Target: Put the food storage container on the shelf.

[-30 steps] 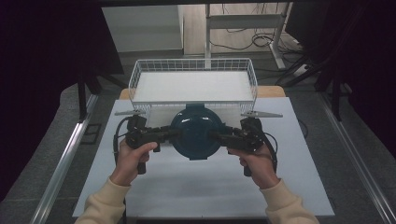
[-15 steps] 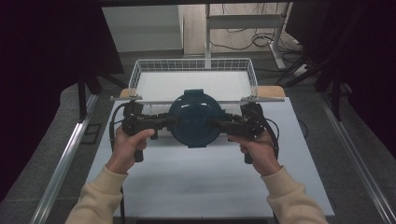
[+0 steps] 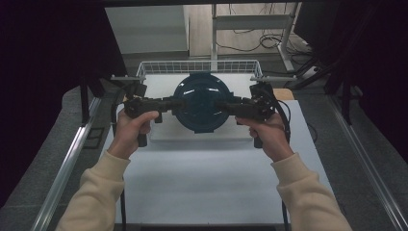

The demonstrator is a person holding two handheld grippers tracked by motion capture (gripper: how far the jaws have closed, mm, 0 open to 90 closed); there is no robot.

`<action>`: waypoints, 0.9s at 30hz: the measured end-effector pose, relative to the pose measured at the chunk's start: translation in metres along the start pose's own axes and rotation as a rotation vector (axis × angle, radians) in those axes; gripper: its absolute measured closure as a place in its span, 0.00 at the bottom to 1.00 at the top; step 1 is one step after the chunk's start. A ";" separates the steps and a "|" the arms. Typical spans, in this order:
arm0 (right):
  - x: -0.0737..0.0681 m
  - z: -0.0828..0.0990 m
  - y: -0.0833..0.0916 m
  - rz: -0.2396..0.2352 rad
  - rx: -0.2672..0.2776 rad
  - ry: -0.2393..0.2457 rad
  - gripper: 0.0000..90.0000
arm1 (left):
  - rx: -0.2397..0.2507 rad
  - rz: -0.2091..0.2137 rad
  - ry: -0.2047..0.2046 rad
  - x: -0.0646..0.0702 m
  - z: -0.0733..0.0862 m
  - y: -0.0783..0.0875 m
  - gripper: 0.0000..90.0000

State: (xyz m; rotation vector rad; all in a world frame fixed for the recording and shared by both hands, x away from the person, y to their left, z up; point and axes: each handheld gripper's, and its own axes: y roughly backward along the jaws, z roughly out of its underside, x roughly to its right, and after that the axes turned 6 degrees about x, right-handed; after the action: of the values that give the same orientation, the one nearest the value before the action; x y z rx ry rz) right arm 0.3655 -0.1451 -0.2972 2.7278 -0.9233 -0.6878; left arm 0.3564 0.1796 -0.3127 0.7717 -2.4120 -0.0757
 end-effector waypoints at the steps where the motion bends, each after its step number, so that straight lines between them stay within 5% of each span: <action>1: 0.001 -0.003 -0.001 0.000 0.001 -0.001 0.40 | 0.000 0.002 -0.002 -0.001 -0.002 -0.001 0.49; 27: 0.037 -0.049 -0.035 0.011 -0.039 -0.046 0.41 | -0.028 0.002 0.039 -0.040 -0.052 -0.028 0.49</action>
State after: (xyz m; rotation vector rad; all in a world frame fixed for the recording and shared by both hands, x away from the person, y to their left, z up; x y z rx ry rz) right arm 0.4331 -0.1395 -0.2790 2.6819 -0.9239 -0.7621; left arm 0.4260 0.1849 -0.2978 0.7515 -2.3699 -0.0925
